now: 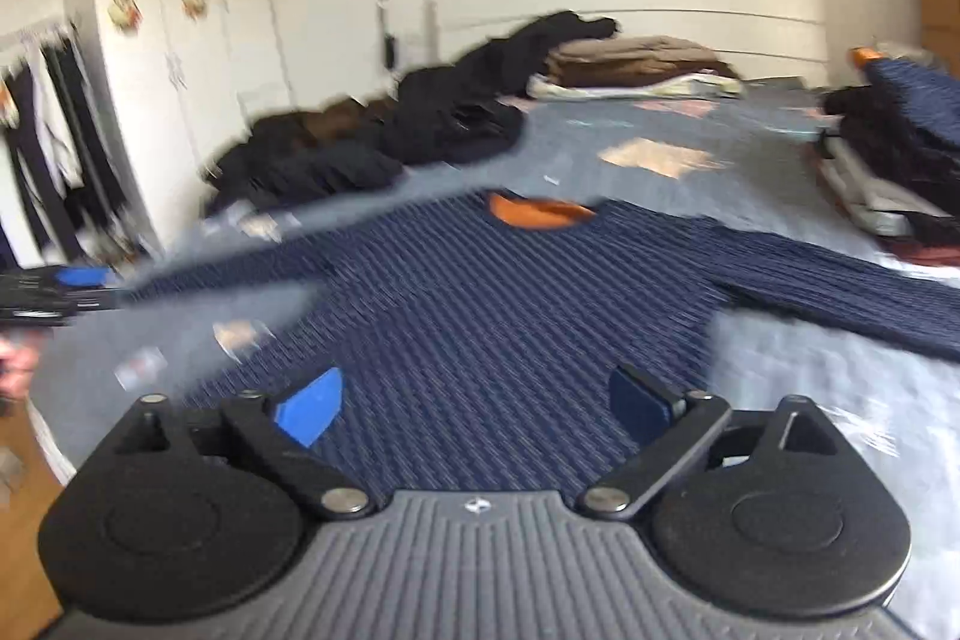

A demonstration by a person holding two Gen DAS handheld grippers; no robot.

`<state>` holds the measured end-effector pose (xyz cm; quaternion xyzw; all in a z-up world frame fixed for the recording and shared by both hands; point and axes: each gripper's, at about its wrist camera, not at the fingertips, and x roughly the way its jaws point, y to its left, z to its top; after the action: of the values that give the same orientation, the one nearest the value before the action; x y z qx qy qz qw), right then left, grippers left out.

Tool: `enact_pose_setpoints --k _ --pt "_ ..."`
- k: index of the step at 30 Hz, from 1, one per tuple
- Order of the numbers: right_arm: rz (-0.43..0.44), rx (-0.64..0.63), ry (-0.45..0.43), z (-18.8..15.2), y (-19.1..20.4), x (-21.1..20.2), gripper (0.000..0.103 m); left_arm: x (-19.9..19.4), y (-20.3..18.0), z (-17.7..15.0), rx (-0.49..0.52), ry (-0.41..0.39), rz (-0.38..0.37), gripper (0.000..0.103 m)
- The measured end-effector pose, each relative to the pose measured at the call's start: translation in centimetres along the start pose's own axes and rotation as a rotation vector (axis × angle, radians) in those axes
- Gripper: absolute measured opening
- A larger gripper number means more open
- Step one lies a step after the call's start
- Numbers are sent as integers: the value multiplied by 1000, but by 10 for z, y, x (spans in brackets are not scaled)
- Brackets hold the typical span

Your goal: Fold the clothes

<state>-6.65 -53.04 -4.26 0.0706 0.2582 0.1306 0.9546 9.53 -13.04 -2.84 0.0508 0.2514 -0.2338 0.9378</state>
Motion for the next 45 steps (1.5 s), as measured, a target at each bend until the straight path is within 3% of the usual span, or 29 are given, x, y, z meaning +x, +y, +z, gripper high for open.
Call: enact_pose_setpoints --k 3,8,10,13,18,22,25,28,30,31,33,39,41,45 --pt "19 -49 18 11 5 35 100 72 2 43 19 37 13 72" --pt "8 -64 42 23 -3 81 100 187 9 90 61 171 9 62" --pt "14 -50 52 28 -10 93 100 227 9 99 84 234 6 57" --pt "25 -1 49 34 -22 107 100 273 10 102 92 300 -9 57" --pt "53 68 38 36 -40 129 100 330 11 90 140 366 30 57" --pt "54 101 31 35 -44 147 100 354 28 95 60 332 86 57" --pt "73 102 40 33 -44 153 100 373 36 96 43 353 121 57" --pt "69 91 47 33 -42 156 100 387 32 93 94 363 131 56" --pt "75 92 44 33 -41 158 100 395 30 91 114 369 127 27" --pt "76 90 45 33 -41 159 100 398 31 91 110 369 134 25" --pt "79 81 50 34 -40 161 100 402 32 93 110 370 148 9" --pt "89 76 54 34 -41 165 100 411 37 105 128 311 183 5" --pt "92 74 55 34 -41 166 100 414 42 109 114 311 201 0" --pt "100 69 56 35 -41 165 100 408 52 117 62 332 198 1"
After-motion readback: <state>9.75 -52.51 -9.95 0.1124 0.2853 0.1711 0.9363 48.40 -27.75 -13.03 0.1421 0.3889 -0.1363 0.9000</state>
